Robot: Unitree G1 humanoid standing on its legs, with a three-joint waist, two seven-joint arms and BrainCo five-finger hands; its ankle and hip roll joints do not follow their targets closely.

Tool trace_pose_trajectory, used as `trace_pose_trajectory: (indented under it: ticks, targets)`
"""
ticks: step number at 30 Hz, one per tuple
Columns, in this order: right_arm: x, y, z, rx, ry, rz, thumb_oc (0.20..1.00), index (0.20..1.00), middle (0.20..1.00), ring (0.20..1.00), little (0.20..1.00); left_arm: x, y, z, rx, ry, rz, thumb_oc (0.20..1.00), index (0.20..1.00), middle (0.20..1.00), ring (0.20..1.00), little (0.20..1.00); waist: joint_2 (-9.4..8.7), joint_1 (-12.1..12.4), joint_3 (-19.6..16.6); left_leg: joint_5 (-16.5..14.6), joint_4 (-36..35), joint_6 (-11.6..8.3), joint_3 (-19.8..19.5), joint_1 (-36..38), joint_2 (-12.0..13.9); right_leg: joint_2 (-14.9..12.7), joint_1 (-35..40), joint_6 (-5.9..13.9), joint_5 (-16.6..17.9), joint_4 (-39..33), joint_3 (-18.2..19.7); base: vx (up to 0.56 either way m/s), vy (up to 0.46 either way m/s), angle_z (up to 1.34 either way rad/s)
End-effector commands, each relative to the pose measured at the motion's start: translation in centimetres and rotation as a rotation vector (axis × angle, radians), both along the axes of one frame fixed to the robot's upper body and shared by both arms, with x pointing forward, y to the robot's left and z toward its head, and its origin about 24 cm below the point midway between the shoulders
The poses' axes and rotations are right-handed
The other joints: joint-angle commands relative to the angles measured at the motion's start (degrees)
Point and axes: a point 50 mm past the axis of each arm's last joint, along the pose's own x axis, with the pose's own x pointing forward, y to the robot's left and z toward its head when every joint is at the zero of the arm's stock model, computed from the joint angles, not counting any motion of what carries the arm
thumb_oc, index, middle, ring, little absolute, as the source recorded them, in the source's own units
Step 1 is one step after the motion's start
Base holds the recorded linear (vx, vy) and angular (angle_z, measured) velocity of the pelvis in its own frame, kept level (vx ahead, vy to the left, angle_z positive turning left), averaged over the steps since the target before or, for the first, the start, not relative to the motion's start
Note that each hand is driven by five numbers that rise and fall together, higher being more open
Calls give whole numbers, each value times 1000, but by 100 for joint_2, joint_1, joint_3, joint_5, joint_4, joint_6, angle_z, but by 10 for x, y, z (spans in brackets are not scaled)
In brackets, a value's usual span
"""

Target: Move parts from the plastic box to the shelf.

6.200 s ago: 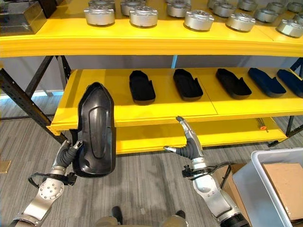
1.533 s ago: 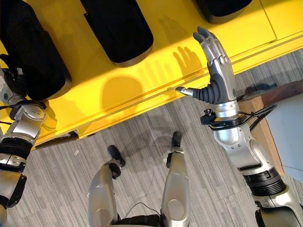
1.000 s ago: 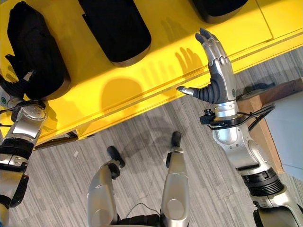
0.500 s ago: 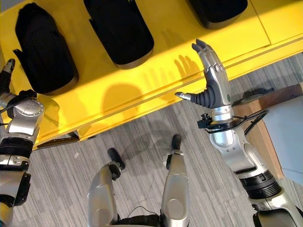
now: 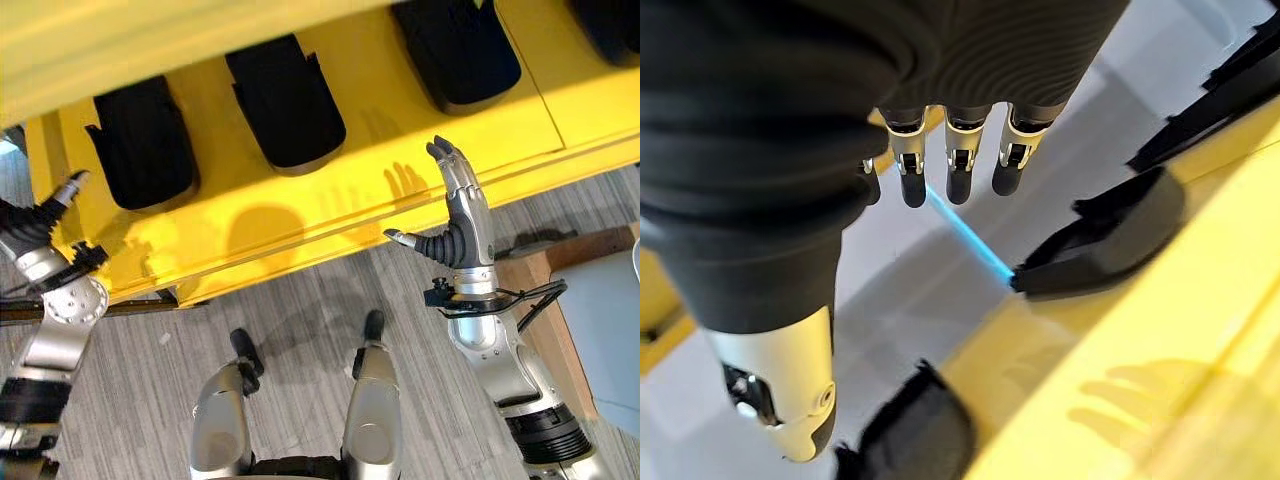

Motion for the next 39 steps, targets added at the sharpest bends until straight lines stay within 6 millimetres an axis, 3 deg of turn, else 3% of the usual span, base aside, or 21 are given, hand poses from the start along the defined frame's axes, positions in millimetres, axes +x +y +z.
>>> trace_pose_trajectory:
  ticks: [1, 5, 9, 14, 22, 25, 32, 39]
  targets:
    - [-13, 1, 8, 16, -110, 13, 1000, 1000, 1000, 1000, 1000, -6, 8, 2, 96, 30, -75, 1000, 1000, 1000, 1000, 1000, -47, 81, -701, -177, -63, 263, -334, -20, -489, 350, 263, 76, -687, 263, -160, 136, -142, 7]
    - [-20, -7, 4, 17, -101, 6, 1000, 1000, 1000, 1000, 1000, -24, 8, -14, 214, 157, -112, 1000, 1000, 1000, 1000, 1000, -3, 175, -827, -147, -180, 204, -355, 215, -442, 306, 578, 75, -712, 91, -302, 64, -48, 14]
    - [-27, -11, 0, 9, -82, 10, 1000, 1000, 1000, 1000, 1000, -37, 16, -29, 198, 274, -157, 1000, 1000, 1000, 1000, 1000, 61, 268, -956, -130, -253, 186, -372, 396, -406, 258, 799, 65, -739, 26, -397, 58, -13, 9]
    - [-27, -14, -5, 25, -52, 2, 1000, 1000, 1000, 1000, 1000, -44, 11, -38, 298, 344, -199, 1000, 1000, 1000, 1000, 1000, 86, 332, -991, -125, -294, 171, -390, 487, -391, 235, 917, 59, -759, -4, -477, 26, 3, 6]
    - [-25, -16, -7, 33, -82, -15, 1000, 1000, 1000, 1000, 1000, -42, -5, -60, 336, 511, -387, 1000, 1000, 1000, 1000, 1000, 78, 325, -927, -142, -349, 184, -374, 548, -394, 243, 969, 81, -686, -104, -510, -1, -1, 0]
    - [-24, -15, -8, 34, -90, -22, 1000, 1000, 1000, 1000, 1000, -42, -11, -66, 339, 536, -440, 1000, 1000, 1000, 1000, 1000, 62, 326, -889, -151, -319, 195, -361, 532, -382, 262, 971, 80, -663, -121, -502, 0, 0, 0]
    - [-16, -13, -8, 37, -113, -15, 1000, 1000, 1000, 1000, 1000, -33, -34, -79, 552, 573, -516, 1000, 1000, 1000, 1000, 1000, 1, 239, -783, -183, -186, 206, -332, 407, -352, 330, 883, 90, -627, -105, -457, -36, -22, 0]
    - [-16, -9, -12, 46, -110, -5, 1000, 1000, 1000, 1000, 1000, -30, -42, -84, 553, 591, -562, 1000, 1000, 1000, 1000, 1000, -56, 198, -792, -197, -168, 214, -287, 420, -354, 383, 917, 120, -589, -185, -413, -2, -5, 0]
